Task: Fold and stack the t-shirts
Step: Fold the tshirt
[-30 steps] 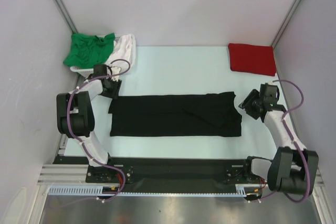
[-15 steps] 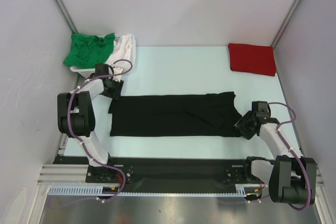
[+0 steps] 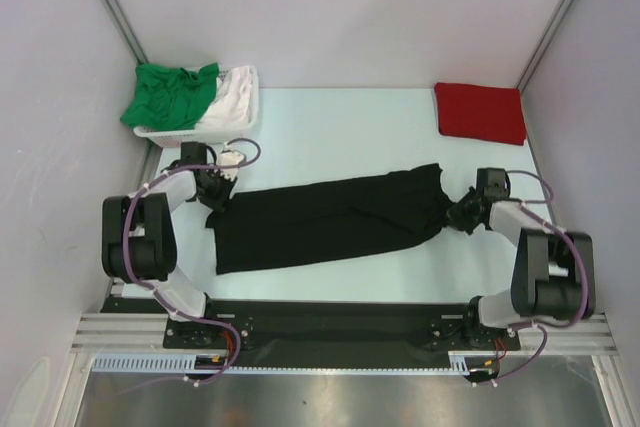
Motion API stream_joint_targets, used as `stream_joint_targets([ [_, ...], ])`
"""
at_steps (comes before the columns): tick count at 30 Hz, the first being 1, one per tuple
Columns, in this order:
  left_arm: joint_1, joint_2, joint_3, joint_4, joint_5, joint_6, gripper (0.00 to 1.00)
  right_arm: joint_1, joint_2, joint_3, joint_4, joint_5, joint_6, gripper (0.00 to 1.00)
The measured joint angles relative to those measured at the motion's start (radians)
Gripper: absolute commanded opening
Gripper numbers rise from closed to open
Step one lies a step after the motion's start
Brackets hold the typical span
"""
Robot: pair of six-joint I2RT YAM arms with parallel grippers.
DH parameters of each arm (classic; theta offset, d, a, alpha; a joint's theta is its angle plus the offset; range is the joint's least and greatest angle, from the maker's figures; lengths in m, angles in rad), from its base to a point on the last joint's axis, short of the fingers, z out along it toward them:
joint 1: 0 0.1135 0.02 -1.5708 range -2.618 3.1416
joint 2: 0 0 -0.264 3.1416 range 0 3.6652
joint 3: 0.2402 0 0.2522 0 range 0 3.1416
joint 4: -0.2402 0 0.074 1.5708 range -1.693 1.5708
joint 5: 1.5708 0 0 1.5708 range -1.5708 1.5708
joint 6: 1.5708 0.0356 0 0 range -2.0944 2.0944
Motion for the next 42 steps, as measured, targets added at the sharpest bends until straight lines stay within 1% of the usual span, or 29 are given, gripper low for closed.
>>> stream_joint_targets([
  [5,-0.018,-0.108,-0.109,-0.061,0.058,0.093,0.02,0.044,0.245,0.23,0.085,0.006,-0.027,0.0],
  [8,-0.067,-0.171,-0.166,-0.09,0.064,0.122,0.05,0.08,0.386,0.388,0.122,0.023,-0.047,0.0],
  [10,-0.118,-0.208,-0.199,-0.105,0.066,0.137,0.07,0.105,0.489,0.515,0.124,0.034,-0.06,0.0],
  [13,-0.219,-0.256,-0.238,-0.126,0.073,0.146,0.09,0.145,0.635,0.714,0.117,0.042,-0.078,0.0],
  [15,-0.311,-0.294,-0.268,-0.145,0.091,0.147,0.09,0.168,0.725,0.842,0.106,0.041,-0.084,0.01],
  [18,-0.447,-0.338,-0.299,-0.175,0.106,0.145,0.11,0.196,0.878,1.085,0.063,0.027,-0.091,0.02],
  [19,-0.497,-0.345,-0.302,-0.188,0.109,0.142,0.11,0.2,0.903,1.172,0.029,0.018,-0.095,0.02],
  [20,-0.538,-0.346,-0.302,-0.196,0.114,0.138,0.11,0.21,0.985,1.267,0.006,0.013,-0.101,0.02],
  [24,-0.684,-0.288,-0.255,-0.222,0.13,0.099,0.12,0.236,1.175,1.593,-0.081,-0.01,-0.12,0.03],
  [26,-0.747,-0.236,-0.208,-0.223,0.133,0.078,0.14,0.249,1.242,1.711,-0.114,-0.014,-0.126,0.03],
  [29,-0.864,-0.159,-0.144,-0.206,0.134,0.051,0.18,0.264,1.273,1.759,-0.109,-0.013,-0.124,0.05],
  [32,-0.957,-0.142,-0.131,-0.188,0.141,0.04,0.24,0.274,1.284,1.771,-0.096,-0.014,-0.119,0.13],
  [33,-0.98,-0.141,-0.13,-0.183,0.15,0.039,0.29,0.277,1.291,1.783,-0.095,-0.016,-0.119,0.23],
  [35,-1.007,-0.14,-0.129,-0.18,0.161,0.037,0.39,0.284,1.306,1.807,-0.088,-0.018,-0.117,0.35],
  [36,-1.014,-0.14,-0.129,-0.178,0.166,0.033,0.5,0.288,1.311,1.821,-0.087,-0.016,-0.117,0.45],
  [38,-1.02,-0.142,-0.129,-0.175,0.171,0.025,0.59,0.296,1.313,1.833,-0.082,-0.015,-0.12,0.5],
  [39,-1.021,-0.147,-0.129,-0.176,0.172,0.023,0.72,0.298,1.313,1.836,-0.082,-0.006,-0.125,0.57],
  [40,-1.021,-0.156,-0.129,-0.177,0.172,0.024,0.75,0.301,1.313,1.837,-0.082,0.0,-0.129,0.62],
  [41,-1.02,-0.169,-0.131,-0.177,0.171,0.018,0.83,0.303,1.312,1.837,-0.076,0.004,-0.138,0.68],
  [42,-1.019,-0.189,-0.133,-0.181,0.168,0.021,0.84,0.304,1.308,1.837,-0.076,0.013,-0.146,0.7],
])
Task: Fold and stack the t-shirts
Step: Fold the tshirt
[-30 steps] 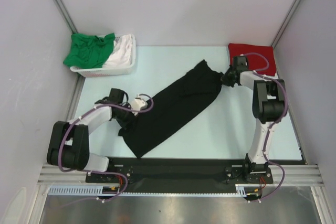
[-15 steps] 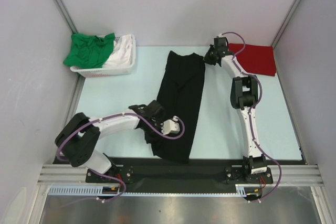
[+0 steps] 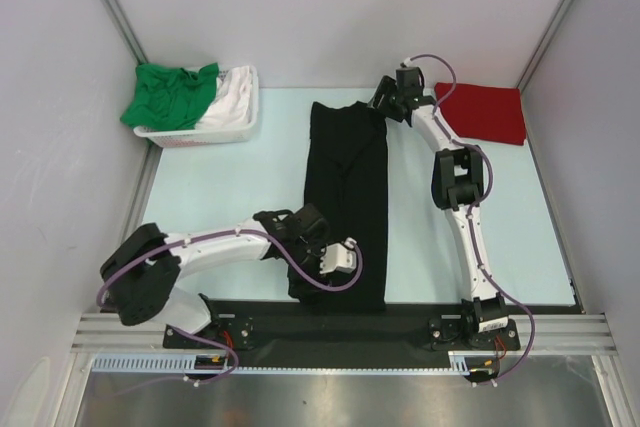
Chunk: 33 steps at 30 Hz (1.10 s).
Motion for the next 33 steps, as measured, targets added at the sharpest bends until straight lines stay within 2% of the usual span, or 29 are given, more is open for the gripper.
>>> stream_joint_targets([
  [1,0.009,-0.024,-0.001,-0.008,0.0,0.002,0.88,0.001,-0.005,-0.001,0.0,0.009,-0.01,0.71],
  [2,0.016,-0.048,-0.001,-0.019,0.0,0.003,0.99,0.001,-0.014,-0.006,-0.004,0.022,-0.024,0.72],
  [3,0.03,-0.07,-0.001,-0.031,-0.003,0.01,1.0,-0.001,-0.024,-0.011,-0.012,0.033,-0.034,0.73],
  [7,0.123,-0.148,-0.015,-0.088,-0.026,0.027,1.0,-0.016,-0.1,-0.056,-0.04,0.074,-0.08,0.72],
  [10,0.183,-0.202,-0.023,-0.142,-0.045,0.04,1.0,-0.025,-0.201,-0.159,-0.045,0.089,-0.108,0.69],
  [14,0.256,-0.264,-0.042,-0.173,-0.08,0.047,1.0,-0.035,-0.303,-0.282,-0.03,0.082,-0.124,0.57],
  [18,0.343,-0.28,-0.061,-0.153,-0.148,0.037,1.0,-0.036,-0.286,-0.298,-0.023,0.027,-0.103,0.52],
  [22,0.396,-0.284,-0.064,-0.128,-0.189,0.025,1.0,-0.035,-0.19,-0.246,-0.017,-0.039,-0.059,0.53],
  [24,0.41,-0.289,-0.064,-0.118,-0.198,0.019,1.0,-0.035,-0.144,-0.227,-0.016,-0.052,-0.04,0.44],
  [25,0.415,-0.29,-0.064,-0.113,-0.2,0.019,1.0,-0.035,-0.128,-0.222,0.007,-0.068,-0.024,0.3],
  [29,0.418,-0.288,-0.064,-0.108,-0.2,0.019,1.0,-0.038,-0.124,-0.217,0.029,-0.066,0.027,0.06],
  [33,0.419,-0.268,-0.064,-0.1,-0.2,0.019,1.0,-0.046,-0.102,-0.209,0.078,-0.06,0.117,0.0],
])
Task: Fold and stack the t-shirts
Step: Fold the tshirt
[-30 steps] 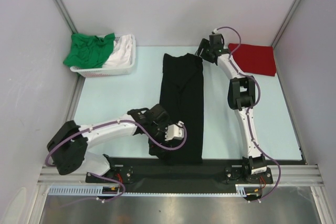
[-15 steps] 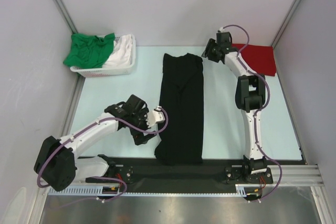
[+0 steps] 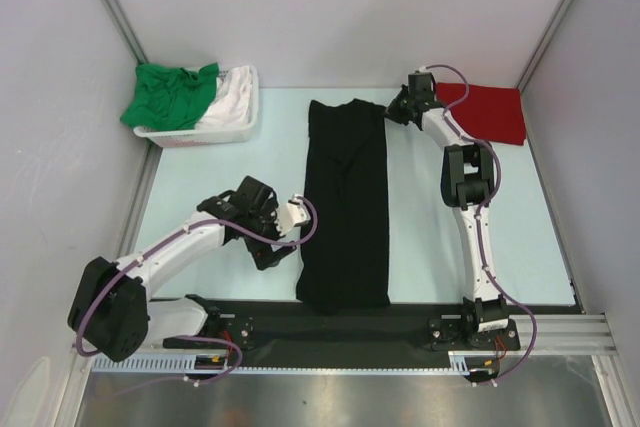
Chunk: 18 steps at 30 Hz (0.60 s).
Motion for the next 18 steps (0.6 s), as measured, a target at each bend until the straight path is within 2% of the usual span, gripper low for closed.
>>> stream_joint_targets([
  [3,0.0,0.025,0.0,0.008,0.0,0.0,1.0,-0.01,0.062,0.064,0.024,0.001,0.064,0.02],
  [4,0.0,0.032,0.001,0.011,0.0,0.0,1.0,-0.014,0.09,0.097,0.027,0.001,0.082,0.13],
  [8,-0.001,0.059,0.029,0.017,0.0,-0.001,0.98,-0.024,0.141,0.172,0.071,0.003,0.144,0.48],
  [10,-0.008,0.07,0.049,0.033,-0.001,-0.001,0.95,-0.029,0.138,0.172,0.082,0.002,0.155,0.55],
  [11,-0.017,0.073,0.056,0.045,-0.005,0.0,0.91,-0.031,0.134,0.166,0.088,0.002,0.154,0.61],
  [15,-0.096,0.074,0.062,0.1,-0.034,0.011,0.9,-0.04,0.007,-0.007,0.088,0.003,0.111,0.67],
  [18,-0.167,0.069,0.057,0.139,-0.031,0.042,0.89,-0.041,-0.166,-0.209,0.035,0.019,0.041,0.69],
])
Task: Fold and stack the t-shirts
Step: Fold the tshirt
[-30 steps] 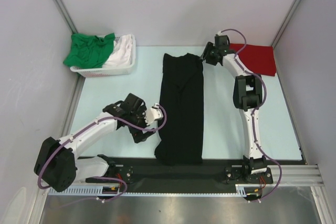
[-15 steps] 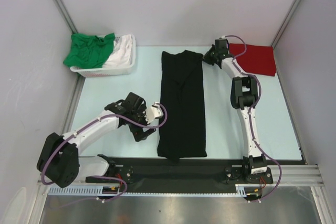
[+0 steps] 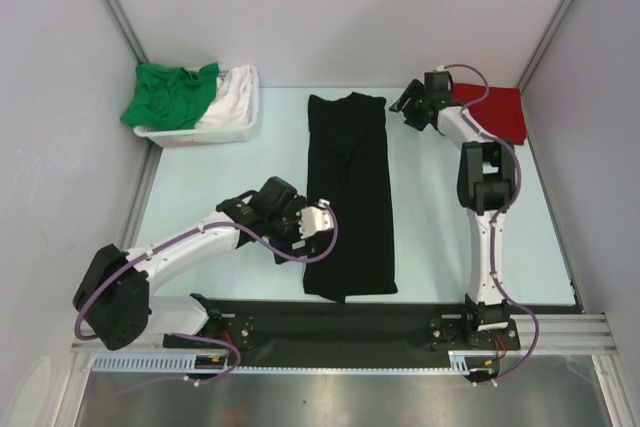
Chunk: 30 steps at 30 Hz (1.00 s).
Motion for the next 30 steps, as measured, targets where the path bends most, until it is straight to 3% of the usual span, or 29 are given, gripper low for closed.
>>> stream_joint_targets([
  [9,-0.076,-0.146,-0.103,0.02,0.211,0.228,0.89,0.034,-0.742,-0.721,-0.102,0.018,-0.146,0.69],
  [16,-0.275,-0.255,-0.255,0.087,0.159,0.361,0.89,0.196,-1.092,-1.209,-0.244,0.017,-0.156,0.65],
  [20,-0.412,-0.299,-0.346,0.135,0.075,0.412,0.87,0.346,-1.273,-1.403,-0.363,0.038,-0.075,0.63],
  [24,-0.438,-0.29,-0.369,0.151,0.023,0.44,0.79,0.464,-1.443,-1.498,-0.398,0.051,0.031,0.61],
  [25,-0.438,-0.282,-0.369,0.167,0.012,0.443,0.69,0.49,-1.469,-1.518,-0.399,0.052,0.059,0.6],
  [26,-0.438,-0.269,-0.369,0.183,0.003,0.444,0.65,0.521,-1.486,-1.537,-0.395,0.056,0.09,0.6],
  [30,-0.438,-0.212,-0.369,0.233,-0.02,0.447,0.63,0.637,-1.462,-1.586,-0.361,0.071,0.18,0.59],
])
